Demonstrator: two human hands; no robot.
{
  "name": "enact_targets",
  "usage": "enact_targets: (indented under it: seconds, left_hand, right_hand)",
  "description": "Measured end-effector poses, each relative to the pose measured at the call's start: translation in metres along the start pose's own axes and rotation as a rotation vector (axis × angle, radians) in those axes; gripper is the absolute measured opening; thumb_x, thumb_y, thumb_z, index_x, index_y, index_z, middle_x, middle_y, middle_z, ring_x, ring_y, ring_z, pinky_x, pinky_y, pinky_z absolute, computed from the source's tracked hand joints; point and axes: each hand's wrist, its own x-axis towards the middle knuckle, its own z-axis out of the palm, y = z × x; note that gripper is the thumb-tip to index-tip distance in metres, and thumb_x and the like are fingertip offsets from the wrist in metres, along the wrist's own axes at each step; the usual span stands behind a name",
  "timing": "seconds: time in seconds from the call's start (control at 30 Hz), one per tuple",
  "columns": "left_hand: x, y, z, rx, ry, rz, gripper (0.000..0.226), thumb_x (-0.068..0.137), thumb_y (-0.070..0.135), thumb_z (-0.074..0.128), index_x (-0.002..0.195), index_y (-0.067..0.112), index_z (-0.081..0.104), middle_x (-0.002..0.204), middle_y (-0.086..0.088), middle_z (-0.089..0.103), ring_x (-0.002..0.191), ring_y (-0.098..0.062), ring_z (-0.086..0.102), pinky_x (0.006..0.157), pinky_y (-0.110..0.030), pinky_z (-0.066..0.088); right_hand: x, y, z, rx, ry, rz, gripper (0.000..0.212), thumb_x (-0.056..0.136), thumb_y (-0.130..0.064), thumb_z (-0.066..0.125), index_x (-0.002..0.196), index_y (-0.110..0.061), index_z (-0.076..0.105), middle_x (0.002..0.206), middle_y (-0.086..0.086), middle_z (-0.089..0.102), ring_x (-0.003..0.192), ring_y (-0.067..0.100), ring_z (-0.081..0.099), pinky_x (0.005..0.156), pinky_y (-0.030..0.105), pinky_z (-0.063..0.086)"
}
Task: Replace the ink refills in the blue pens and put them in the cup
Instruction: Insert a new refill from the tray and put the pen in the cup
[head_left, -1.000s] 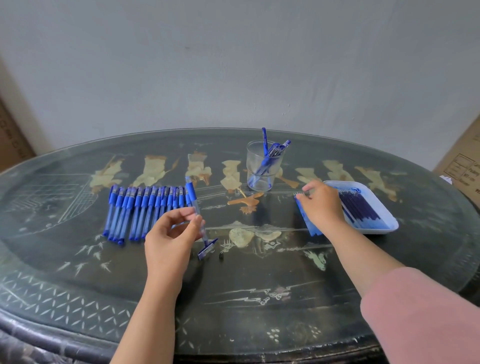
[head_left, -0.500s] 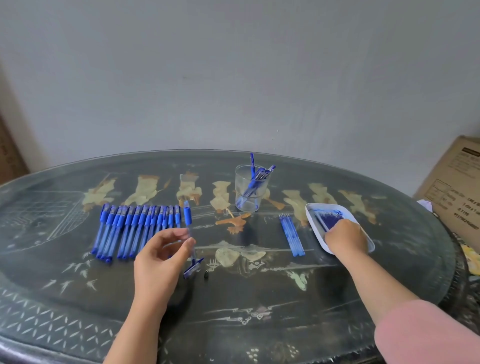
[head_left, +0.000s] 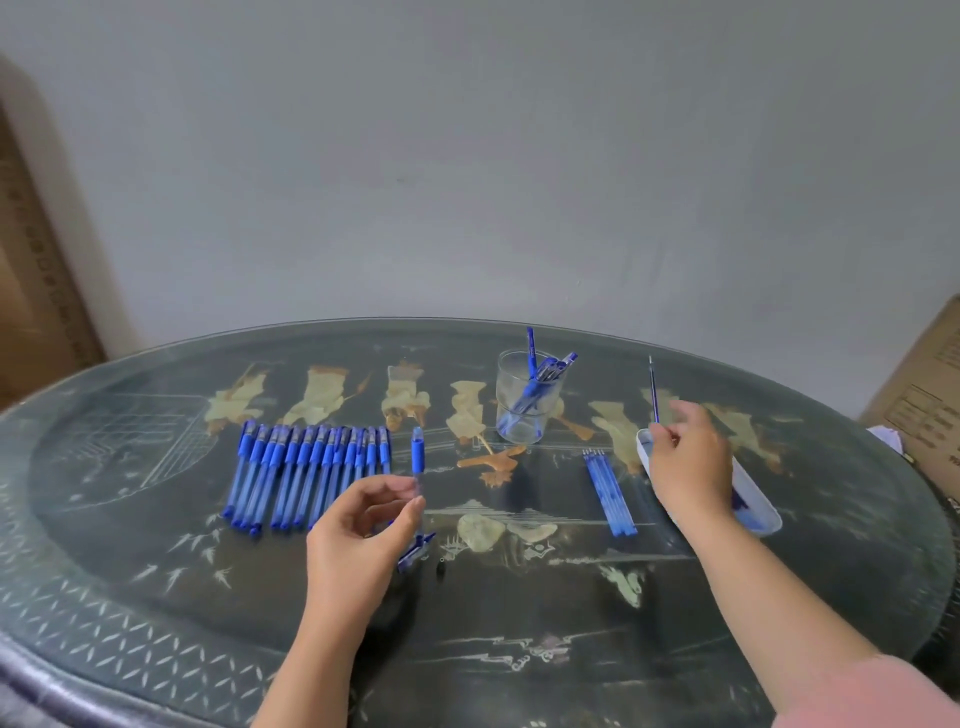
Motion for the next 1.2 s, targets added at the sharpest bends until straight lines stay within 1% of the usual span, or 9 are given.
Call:
enact_targets:
  seconds: [0.07, 0.13, 0.17, 0.23, 0.3, 0.43, 0.6, 0.9, 1.2]
  left_hand:
    - [0.000, 0.001, 0.000, -0.004, -0.004, 0.003, 0.018, 0.079, 0.000, 0.076, 0.090, 0.014, 0.073, 0.089, -0.001, 0.075, 0.083, -0.018, 0.072, 0.071, -0.020, 0.057]
    - [0.000, 0.002, 0.000, -0.007, -0.013, 0.002, 0.018, 0.079, -0.001, 0.076, 0.091, 0.013, 0.074, 0.088, -0.001, 0.075, 0.083, -0.017, 0.072, 0.070, -0.018, 0.056]
    - [-0.001, 0.002, 0.000, -0.006, -0.022, 0.004, 0.019, 0.079, -0.001, 0.076, 0.091, 0.013, 0.074, 0.088, -0.001, 0.075, 0.082, -0.016, 0.072, 0.071, -0.018, 0.055]
    - [-0.001, 0.003, -0.001, 0.001, -0.041, 0.011, 0.019, 0.079, -0.001, 0.076, 0.091, 0.014, 0.075, 0.089, 0.000, 0.075, 0.082, -0.014, 0.071, 0.072, -0.018, 0.055]
    - [-0.002, 0.003, -0.001, -0.002, -0.051, 0.019, 0.019, 0.079, -0.002, 0.075, 0.090, 0.014, 0.075, 0.088, 0.000, 0.075, 0.082, -0.013, 0.071, 0.072, -0.017, 0.054]
    - [-0.002, 0.004, -0.001, -0.006, -0.067, 0.033, 0.018, 0.079, -0.003, 0.075, 0.089, 0.013, 0.075, 0.088, 0.000, 0.075, 0.082, -0.012, 0.071, 0.073, -0.018, 0.054]
    - [-0.002, 0.003, -0.001, -0.002, -0.074, 0.040, 0.019, 0.079, -0.002, 0.075, 0.088, 0.014, 0.076, 0.087, 0.000, 0.075, 0.083, -0.012, 0.071, 0.074, -0.018, 0.054]
    - [-0.002, 0.005, -0.002, -0.021, -0.076, 0.025, 0.019, 0.079, -0.003, 0.075, 0.089, 0.013, 0.076, 0.087, 0.000, 0.076, 0.081, -0.012, 0.071, 0.070, -0.016, 0.053]
    - [-0.003, 0.006, -0.002, -0.009, -0.076, 0.031, 0.019, 0.079, -0.003, 0.075, 0.088, 0.013, 0.076, 0.087, 0.000, 0.076, 0.081, -0.011, 0.071, 0.071, -0.016, 0.053]
  right_hand:
    - [-0.019, -0.037, 0.000, 0.206, -0.033, -0.086, 0.024, 0.097, -0.012, 0.055, 0.119, -0.012, 0.065, 0.092, -0.003, 0.066, 0.092, 0.021, 0.064, 0.078, 0.030, 0.046]
    - [-0.042, -0.074, 0.002, 0.454, -0.138, -0.095, 0.017, 0.096, -0.015, 0.058, 0.104, -0.021, 0.072, 0.081, -0.010, 0.068, 0.076, 0.006, 0.062, 0.068, 0.019, 0.047]
    - [-0.053, -0.091, 0.003, 0.607, -0.224, -0.075, 0.016, 0.096, -0.015, 0.059, 0.098, -0.023, 0.072, 0.077, -0.009, 0.068, 0.071, 0.004, 0.062, 0.065, 0.017, 0.048]
    - [-0.072, -0.116, 0.006, 0.864, -0.378, -0.024, 0.013, 0.096, -0.013, 0.060, 0.097, -0.019, 0.072, 0.076, -0.003, 0.070, 0.074, 0.012, 0.068, 0.065, 0.024, 0.055]
    - [-0.085, -0.133, 0.010, 0.982, -0.468, 0.004, 0.010, 0.095, -0.015, 0.060, 0.100, -0.017, 0.069, 0.079, 0.001, 0.071, 0.081, 0.023, 0.072, 0.070, 0.034, 0.060]
    - [-0.097, -0.145, 0.019, 0.984, -0.532, 0.029, 0.010, 0.096, -0.019, 0.060, 0.103, -0.019, 0.067, 0.080, -0.002, 0.071, 0.085, 0.024, 0.074, 0.079, 0.046, 0.060]
    - [-0.100, -0.145, 0.025, 0.930, -0.555, 0.060, 0.009, 0.097, -0.019, 0.059, 0.102, -0.019, 0.066, 0.087, 0.005, 0.069, 0.084, 0.023, 0.074, 0.077, 0.052, 0.059]
    - [-0.101, -0.146, 0.024, 0.963, -0.530, 0.057, 0.010, 0.096, -0.020, 0.059, 0.104, -0.019, 0.066, 0.085, 0.004, 0.068, 0.082, 0.025, 0.074, 0.065, 0.043, 0.062]
    - [-0.100, -0.145, 0.028, 0.934, -0.513, 0.020, 0.009, 0.096, -0.020, 0.060, 0.101, -0.022, 0.067, 0.081, -0.002, 0.069, 0.080, 0.023, 0.073, 0.065, 0.042, 0.062]
